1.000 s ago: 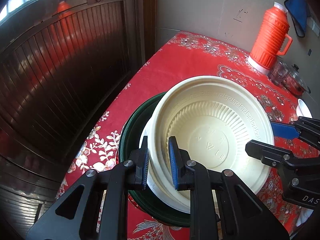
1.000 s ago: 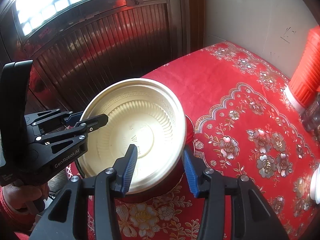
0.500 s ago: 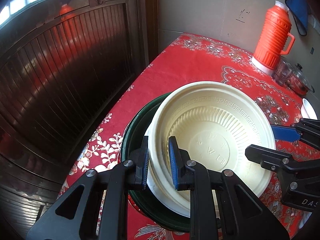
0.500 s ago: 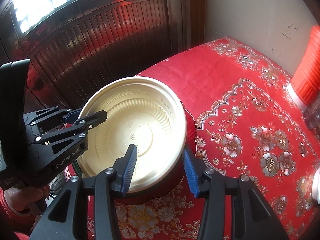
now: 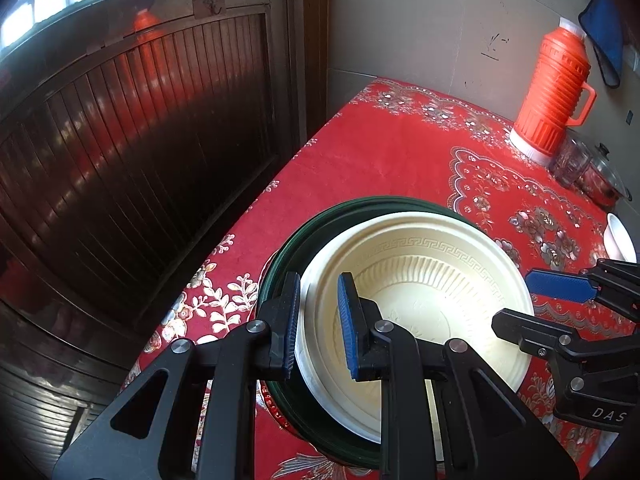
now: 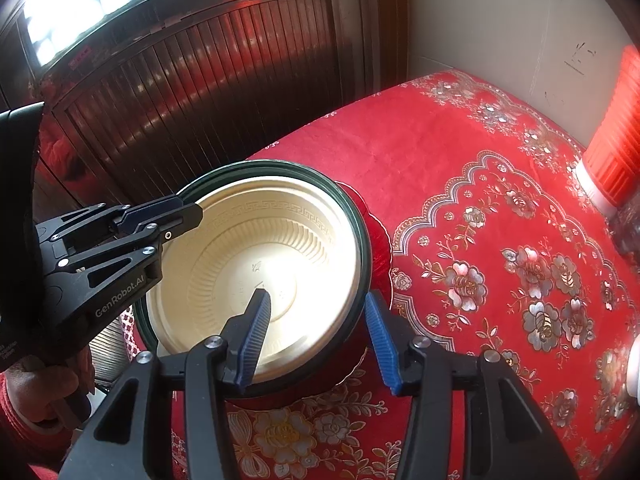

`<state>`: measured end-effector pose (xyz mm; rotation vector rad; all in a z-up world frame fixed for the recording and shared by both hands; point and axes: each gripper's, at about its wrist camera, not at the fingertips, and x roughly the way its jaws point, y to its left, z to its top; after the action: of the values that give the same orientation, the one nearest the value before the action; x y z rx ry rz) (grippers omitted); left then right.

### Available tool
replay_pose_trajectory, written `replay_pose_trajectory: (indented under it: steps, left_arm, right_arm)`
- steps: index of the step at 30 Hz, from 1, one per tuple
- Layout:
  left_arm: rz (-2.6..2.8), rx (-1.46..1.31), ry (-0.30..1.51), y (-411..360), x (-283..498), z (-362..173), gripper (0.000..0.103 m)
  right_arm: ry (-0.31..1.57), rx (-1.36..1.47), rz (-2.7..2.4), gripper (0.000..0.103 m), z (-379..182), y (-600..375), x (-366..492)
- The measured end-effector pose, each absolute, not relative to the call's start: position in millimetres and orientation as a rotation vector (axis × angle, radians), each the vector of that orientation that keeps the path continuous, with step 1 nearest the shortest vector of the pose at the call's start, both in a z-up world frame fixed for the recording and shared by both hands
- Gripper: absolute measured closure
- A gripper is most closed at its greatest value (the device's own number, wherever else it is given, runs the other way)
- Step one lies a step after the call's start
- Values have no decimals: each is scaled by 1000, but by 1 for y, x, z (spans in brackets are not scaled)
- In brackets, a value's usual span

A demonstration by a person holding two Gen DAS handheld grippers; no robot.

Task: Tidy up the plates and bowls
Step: 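Lower the beige plate into the white bowl and open the left gripper, then move the left gripper to the rim of the small white bowl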

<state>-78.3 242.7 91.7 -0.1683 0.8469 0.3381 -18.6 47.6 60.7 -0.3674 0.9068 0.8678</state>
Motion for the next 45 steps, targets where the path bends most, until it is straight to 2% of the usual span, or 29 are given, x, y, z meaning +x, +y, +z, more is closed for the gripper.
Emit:
replay_pose_trajectory:
  steps: [2,4,6,8,16,19,45]
  left_arm:
    - [328,-174,846,240,-77,94,84]
    - [311,-183,843,237,-76,95,79]
    - [298,-183,836,231,-75,97,52]
    - [283,-179,817,226,-74,101,46]
    - [224,-143,805,201,-62,112,46]
    - [194,-130,804,186,-54,114,46]
    - [-197,11,907,-12,34,92,46]
  right_arm:
    - [904,-355,865,49,62,45,-19]
    - [897,-341,867,48,64,42,-20]
    - [891,-339,869,45,66,40,-22]
    - [888,-336,869,42,67,37,-22]
    - [881,-288,842,38,71,11,-18]
    - [875,-256,821,33,73,-8,-14]
    - [922,10,414,30,61,-234,36]
